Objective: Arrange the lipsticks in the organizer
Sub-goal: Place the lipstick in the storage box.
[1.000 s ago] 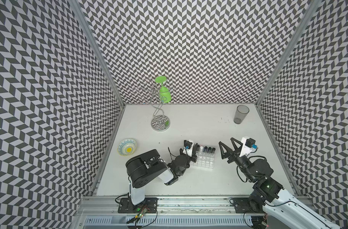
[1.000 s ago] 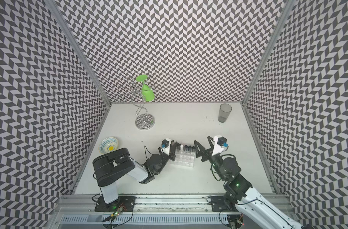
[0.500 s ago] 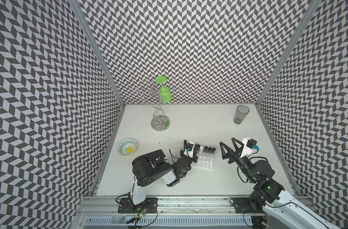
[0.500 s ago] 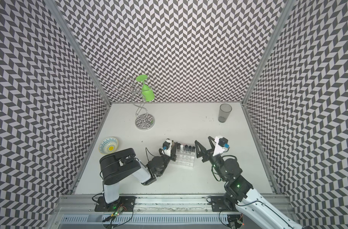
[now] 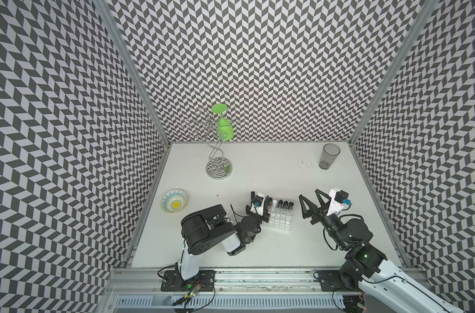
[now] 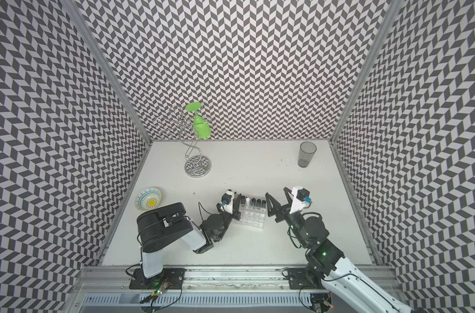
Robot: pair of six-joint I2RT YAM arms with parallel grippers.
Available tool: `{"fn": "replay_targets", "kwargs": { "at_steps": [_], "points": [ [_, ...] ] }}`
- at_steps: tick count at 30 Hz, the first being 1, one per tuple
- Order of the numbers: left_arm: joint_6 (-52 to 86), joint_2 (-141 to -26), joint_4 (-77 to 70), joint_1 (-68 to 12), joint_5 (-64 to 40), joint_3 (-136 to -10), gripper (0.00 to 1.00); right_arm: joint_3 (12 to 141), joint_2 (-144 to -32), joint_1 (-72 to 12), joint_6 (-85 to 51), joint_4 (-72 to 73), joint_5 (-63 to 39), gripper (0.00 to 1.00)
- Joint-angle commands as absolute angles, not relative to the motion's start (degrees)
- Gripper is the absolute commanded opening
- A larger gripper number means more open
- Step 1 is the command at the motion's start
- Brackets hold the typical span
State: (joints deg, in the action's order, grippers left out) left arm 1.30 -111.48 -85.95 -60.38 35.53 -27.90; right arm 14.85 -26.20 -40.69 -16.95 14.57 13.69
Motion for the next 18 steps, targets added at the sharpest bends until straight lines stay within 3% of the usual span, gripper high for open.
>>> {"fn": "replay_targets", "kwargs": {
  "at_steps": [1, 8, 10, 13, 18],
  "points": [
    [0.75, -113.38, -91.49, -60.90, 36.63, -26.72, 0.13, 14.51, -25.92, -40.47, -16.36, 16.88, 14.43, 0.90],
    [0.04, -115.58, -93.00, -61.08, 36.62, -27.70, 0.10, 14.24, -24.65, -40.45, -16.44, 16.39, 14.66, 0.90],
    [-0.54, -115.06, -91.13, -61.19, 37.74, -28.21, 0.19, 14.32, -24.52, -40.43, -16.44, 16.30, 14.45, 0.90],
    [-0.88, -114.68, -91.68, -61.43, 37.77, -27.55, 0.25, 14.31, -24.61, -40.44, -16.44, 16.40, 14.55, 0.89],
    [-2.96, -113.22, -91.47, -63.21, 38.95, -27.30, 0.61, 14.24, -24.35, -40.43, -16.57, 16.48, 14.25, 0.90]
  ]
}}
